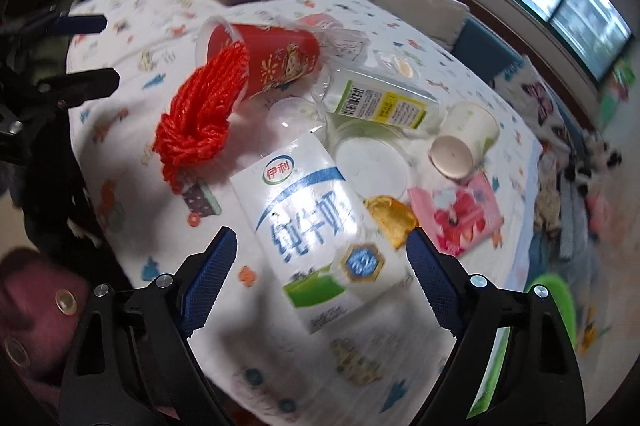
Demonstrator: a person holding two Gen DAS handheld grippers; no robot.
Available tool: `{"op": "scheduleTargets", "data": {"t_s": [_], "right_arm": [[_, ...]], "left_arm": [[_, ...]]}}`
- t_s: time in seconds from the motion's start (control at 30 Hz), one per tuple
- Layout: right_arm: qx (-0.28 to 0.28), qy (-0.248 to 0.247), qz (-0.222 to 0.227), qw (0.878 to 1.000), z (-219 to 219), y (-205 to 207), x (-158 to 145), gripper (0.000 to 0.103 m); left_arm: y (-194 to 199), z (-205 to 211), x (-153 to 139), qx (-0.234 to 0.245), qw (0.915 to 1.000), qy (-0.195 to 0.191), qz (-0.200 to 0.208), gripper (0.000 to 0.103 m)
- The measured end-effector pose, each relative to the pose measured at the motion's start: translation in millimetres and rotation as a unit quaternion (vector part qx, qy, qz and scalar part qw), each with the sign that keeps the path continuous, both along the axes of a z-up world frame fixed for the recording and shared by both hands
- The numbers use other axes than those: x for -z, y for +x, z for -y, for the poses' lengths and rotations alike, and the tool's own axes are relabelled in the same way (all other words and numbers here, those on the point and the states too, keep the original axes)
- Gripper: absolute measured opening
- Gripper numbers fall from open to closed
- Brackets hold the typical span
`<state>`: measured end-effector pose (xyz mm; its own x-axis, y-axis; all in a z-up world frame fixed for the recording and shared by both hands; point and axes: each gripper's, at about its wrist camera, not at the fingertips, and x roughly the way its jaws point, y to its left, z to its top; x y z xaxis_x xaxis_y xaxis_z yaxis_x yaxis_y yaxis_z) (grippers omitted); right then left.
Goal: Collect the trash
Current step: 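Grasp the white milk carton with the right tool while the left tool grasps the red mesh net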
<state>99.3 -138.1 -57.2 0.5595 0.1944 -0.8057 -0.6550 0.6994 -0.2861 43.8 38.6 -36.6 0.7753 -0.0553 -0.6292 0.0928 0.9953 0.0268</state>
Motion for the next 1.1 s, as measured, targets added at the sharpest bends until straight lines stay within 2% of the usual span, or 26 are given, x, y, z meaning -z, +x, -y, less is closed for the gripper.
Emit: {"op": "scheduleTargets", "data": {"t_s": [0.27, 0.43, 0.47, 0.53, 0.7, 0.87, 1.0, 1.1], "right_arm": [[-0.054, -0.053, -0.017, 0.997, -12, 18, 15, 0.083], [-0.077, -0.065, -0.03, 0.994, -22, 28, 23, 0.083], [-0.079, -0.065, -0.033, 0.994, -23, 29, 24, 0.082], [-0.083, -0.066, -0.042, 0.993, -25, 30, 28, 0.073], [-0.071, -0.052, -0.038, 0.995, -22, 27, 24, 0.072], [-0.029, -0.017, -0.032, 0.999, -6, 24, 11, 0.071], [0.006, 0.018, -0.028, 0.999, 9, 18, 0, 0.071], [0.031, 0.048, -0.023, 0.998, 20, 12, -9, 0.071]], "left_arm": [[7, -4, 9, 0.005, 0.9998, -0.007, -0.016, 0.097], [11, -5, 16, 0.011, 0.9993, -0.019, -0.031, 0.097], [11, -5, 17, 0.012, 0.9992, -0.02, -0.033, 0.097], [13, -5, 18, 0.014, 0.9991, -0.02, -0.035, 0.097], [21, -3, 19, 0.027, 0.9982, -0.034, -0.042, 0.096], [30, 6, 22, 0.046, 0.9966, -0.048, -0.049, 0.094], [40, 16, 25, 0.063, 0.9943, -0.06, -0.062, 0.079], [49, 18, 29, 0.066, 0.9916, -0.082, -0.075, 0.074]]}}
